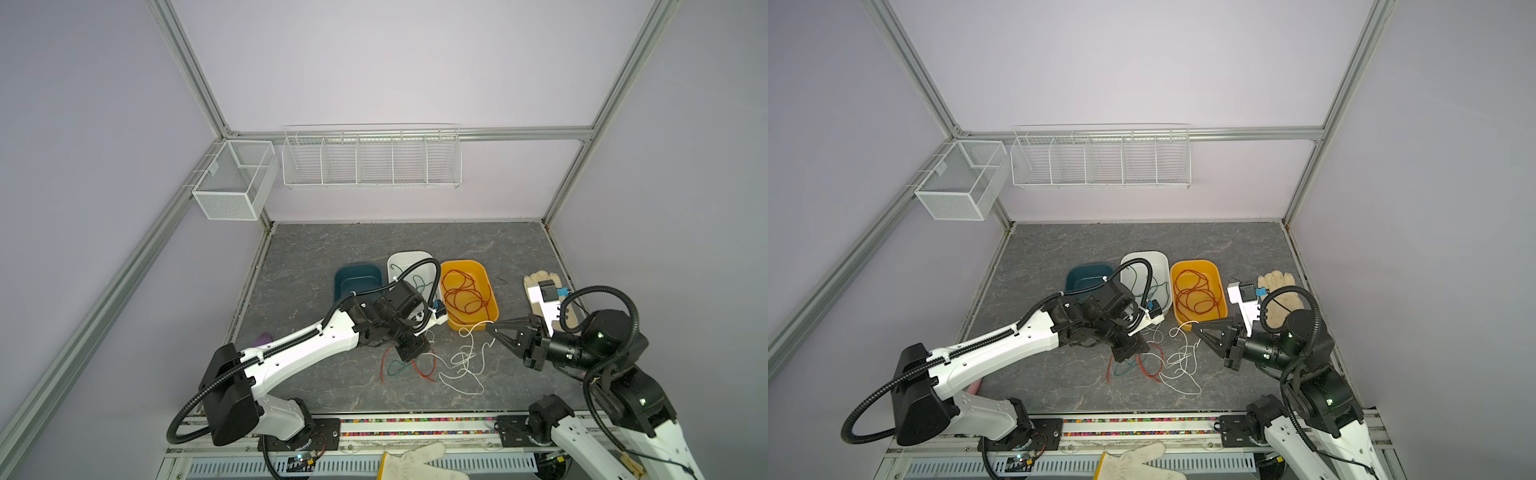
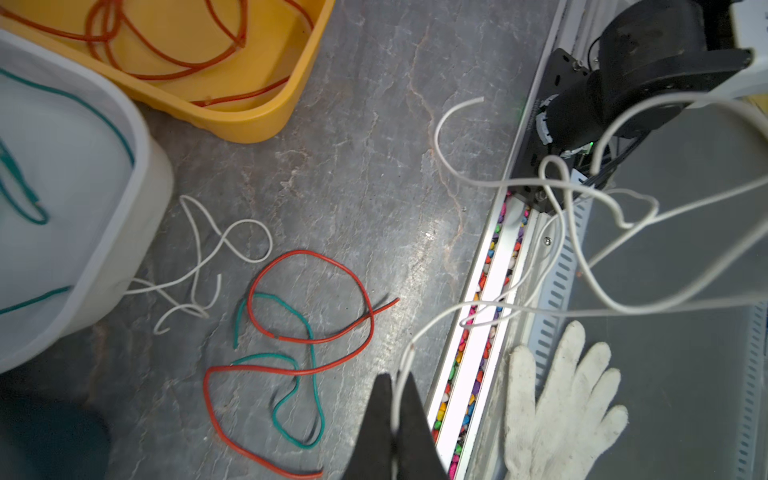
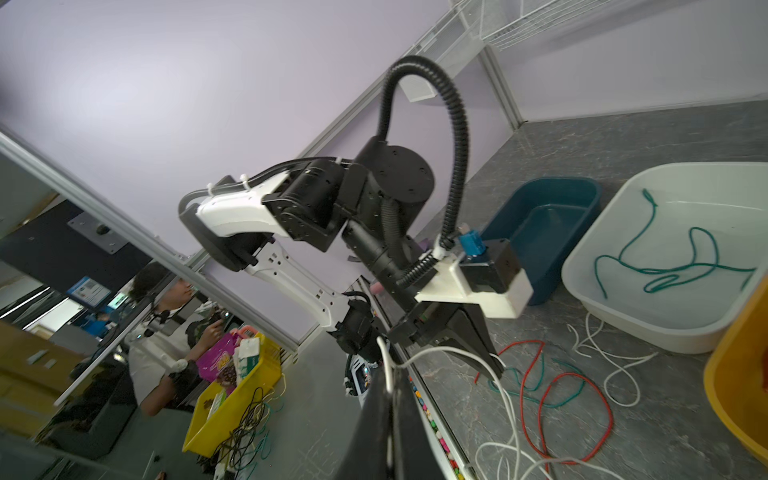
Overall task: Untangle the cables
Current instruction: 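Pull the white wire up and back with the left gripper, stretching it out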
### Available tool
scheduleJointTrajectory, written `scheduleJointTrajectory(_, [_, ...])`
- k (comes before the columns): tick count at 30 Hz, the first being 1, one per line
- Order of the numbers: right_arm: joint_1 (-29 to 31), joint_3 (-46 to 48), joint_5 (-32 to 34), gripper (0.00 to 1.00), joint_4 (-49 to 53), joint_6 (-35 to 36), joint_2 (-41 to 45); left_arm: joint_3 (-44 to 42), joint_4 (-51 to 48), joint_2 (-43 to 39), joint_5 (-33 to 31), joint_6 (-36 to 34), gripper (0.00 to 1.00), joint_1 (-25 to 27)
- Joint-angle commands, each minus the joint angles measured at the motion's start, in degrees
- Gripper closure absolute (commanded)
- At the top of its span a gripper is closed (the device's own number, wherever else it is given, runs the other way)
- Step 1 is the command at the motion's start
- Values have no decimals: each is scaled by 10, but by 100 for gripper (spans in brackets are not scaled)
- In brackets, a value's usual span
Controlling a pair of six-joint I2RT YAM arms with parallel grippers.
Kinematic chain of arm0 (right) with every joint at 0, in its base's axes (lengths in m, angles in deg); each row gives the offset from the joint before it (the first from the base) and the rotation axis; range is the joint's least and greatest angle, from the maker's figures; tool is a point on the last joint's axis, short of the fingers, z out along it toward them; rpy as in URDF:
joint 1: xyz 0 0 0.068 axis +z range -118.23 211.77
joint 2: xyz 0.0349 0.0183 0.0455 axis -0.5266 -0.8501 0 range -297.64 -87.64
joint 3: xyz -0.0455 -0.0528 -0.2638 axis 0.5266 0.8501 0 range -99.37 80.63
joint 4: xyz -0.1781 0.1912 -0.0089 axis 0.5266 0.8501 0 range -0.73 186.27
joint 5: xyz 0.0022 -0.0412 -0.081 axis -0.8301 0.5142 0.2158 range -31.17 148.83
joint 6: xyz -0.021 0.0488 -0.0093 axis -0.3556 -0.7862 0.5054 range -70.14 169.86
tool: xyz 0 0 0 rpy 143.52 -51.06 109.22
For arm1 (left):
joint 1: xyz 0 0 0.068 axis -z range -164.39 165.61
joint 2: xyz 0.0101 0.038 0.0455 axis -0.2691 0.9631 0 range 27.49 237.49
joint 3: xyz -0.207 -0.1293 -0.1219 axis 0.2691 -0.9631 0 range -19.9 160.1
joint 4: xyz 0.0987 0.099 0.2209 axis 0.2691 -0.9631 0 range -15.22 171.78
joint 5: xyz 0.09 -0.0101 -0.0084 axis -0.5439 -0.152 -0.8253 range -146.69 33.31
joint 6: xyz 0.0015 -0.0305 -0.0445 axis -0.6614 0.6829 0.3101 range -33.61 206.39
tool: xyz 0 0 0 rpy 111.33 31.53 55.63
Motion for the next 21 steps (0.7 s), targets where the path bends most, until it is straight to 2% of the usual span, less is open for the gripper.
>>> scheduleJointTrajectory(1, [4, 27, 128, 94, 45, -1, -1, 7, -30, -69, -97, 36, 100, -15])
scheduleJointTrajectory(4, [1, 55, 220, 94, 69, -25, -4, -24, -20, -140, -138, 59, 100, -48])
scheduleJointTrajectory(8, [-3, 97, 293, 94, 80, -64, -8, -42, -32, -237, -180, 90, 100, -88])
scheduleJointTrajectory(13, [-10, 140, 333, 94, 78, -96, -5, -36, -67, -341, -247, 126, 100, -92])
scheduleJointTrajectory(16, [-12, 156, 341, 94, 74, -102, -6, -13, -93, -391, -265, 140, 100, -92])
scheduleJointTrajectory(21, [-17, 168, 367, 94, 76, -104, -13, 63, -158, -427, -303, 135, 100, -92])
